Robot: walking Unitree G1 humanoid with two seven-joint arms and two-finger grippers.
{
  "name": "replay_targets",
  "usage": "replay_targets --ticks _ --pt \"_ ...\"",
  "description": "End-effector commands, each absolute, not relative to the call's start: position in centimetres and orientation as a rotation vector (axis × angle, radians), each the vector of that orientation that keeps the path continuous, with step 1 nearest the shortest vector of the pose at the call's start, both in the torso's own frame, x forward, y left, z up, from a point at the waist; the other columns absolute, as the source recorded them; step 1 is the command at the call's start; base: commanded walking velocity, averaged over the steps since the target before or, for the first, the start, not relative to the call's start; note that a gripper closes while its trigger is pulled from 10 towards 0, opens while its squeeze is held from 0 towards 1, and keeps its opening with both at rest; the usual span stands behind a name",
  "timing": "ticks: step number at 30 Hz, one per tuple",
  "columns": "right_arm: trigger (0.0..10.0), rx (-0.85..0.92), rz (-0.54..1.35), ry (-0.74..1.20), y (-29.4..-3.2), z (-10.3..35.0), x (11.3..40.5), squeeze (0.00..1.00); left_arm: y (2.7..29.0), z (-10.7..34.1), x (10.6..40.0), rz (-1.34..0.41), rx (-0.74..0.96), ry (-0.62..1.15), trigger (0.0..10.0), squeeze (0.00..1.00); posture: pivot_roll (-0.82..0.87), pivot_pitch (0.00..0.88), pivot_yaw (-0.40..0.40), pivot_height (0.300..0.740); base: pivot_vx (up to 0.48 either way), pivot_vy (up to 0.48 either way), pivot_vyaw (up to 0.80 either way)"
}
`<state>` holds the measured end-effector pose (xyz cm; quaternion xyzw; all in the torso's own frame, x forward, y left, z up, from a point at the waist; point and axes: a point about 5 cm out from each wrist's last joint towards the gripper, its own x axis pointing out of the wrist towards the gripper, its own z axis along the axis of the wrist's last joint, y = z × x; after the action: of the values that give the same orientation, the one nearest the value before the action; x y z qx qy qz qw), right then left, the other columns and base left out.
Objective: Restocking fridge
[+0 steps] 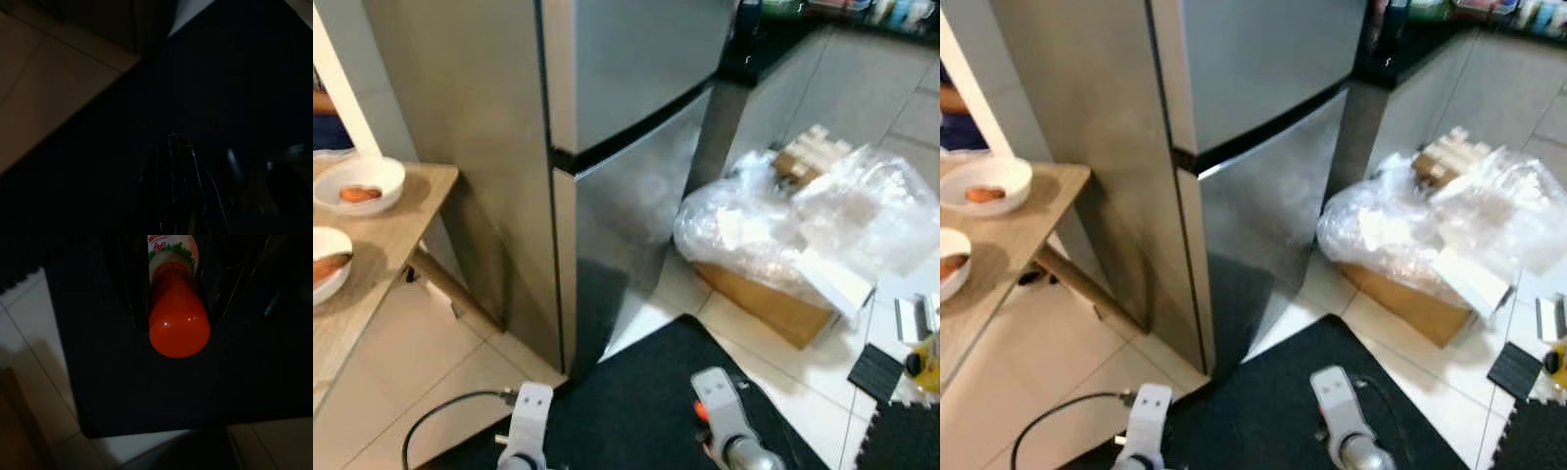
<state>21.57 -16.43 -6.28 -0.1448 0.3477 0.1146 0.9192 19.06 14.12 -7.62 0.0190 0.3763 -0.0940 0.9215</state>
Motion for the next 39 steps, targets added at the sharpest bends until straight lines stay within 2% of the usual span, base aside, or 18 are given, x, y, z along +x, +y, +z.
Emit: replay_targets --ticks 1,23,29,39 --pt "10.0 -0.31 0.206 0.736 -17.55 -6.51 21.07 0.0 14.05 -7.63 19.01 -0.199 0.049 0.77 10.0 0.0 -0.13 0.052 -0.018 0.74 0.0 0.0 0.0" --pt "10.0 -0.3 0.189 0.738 -17.56 -6.55 21.0 0.0 14.04 -7.41 19.43 -0.215 0.082 0.755 10.0 0.0 -0.13 0.061 -0.009 0.74 0.0 0.0 0.0" --pt "10.0 -0.297 0.182 0.741 -17.59 -6.66 20.8 0.0 14.12 -7.42 19.54 -0.213 0.075 0.767 10.0 0.0 -0.13 0.062 -0.009 0.74 0.0 0.421 0.0" --pt "10.0 -0.295 0.178 0.739 -17.57 -6.58 20.95 0.0 14.09 -7.27 19.77 -0.23 0.104 0.753 10.0 0.0 -0.13 0.063 -0.009 0.74 0.0 0.0 0.0"
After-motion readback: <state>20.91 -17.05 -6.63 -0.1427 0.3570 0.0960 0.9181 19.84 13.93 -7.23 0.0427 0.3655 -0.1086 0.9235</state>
